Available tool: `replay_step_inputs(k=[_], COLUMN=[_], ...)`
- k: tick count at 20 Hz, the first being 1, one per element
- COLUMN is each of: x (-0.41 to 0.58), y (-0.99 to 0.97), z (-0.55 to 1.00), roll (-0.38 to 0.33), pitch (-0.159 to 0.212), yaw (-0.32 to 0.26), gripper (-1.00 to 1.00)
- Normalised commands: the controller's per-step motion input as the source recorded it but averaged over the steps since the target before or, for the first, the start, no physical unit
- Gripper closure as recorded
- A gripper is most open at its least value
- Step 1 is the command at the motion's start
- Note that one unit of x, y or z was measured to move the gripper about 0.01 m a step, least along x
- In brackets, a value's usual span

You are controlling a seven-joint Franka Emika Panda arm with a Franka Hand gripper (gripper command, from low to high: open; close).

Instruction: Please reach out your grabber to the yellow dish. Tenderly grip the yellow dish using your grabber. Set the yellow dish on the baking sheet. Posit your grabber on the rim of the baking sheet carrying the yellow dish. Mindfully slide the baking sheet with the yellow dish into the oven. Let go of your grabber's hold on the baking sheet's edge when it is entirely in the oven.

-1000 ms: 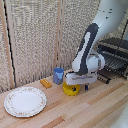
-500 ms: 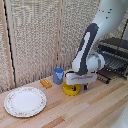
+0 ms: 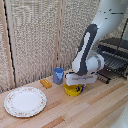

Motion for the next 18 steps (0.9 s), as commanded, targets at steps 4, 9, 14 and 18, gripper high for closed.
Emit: replay_step_inputs(k=[4,9,14,18], x=[0.120,0.277,0.386,0.434], y=[0.00,0.00,0.00,0.00], z=[0.23,0.64,0.85,0.92], roll=[0.001,0.009,0.000,-0.008], pitch=[0.022,0.092,0.112,0.121], yaw=[-0.107,-0.137,-0.141,-0.107], gripper=[1.00,1.00,1.00,1.00])
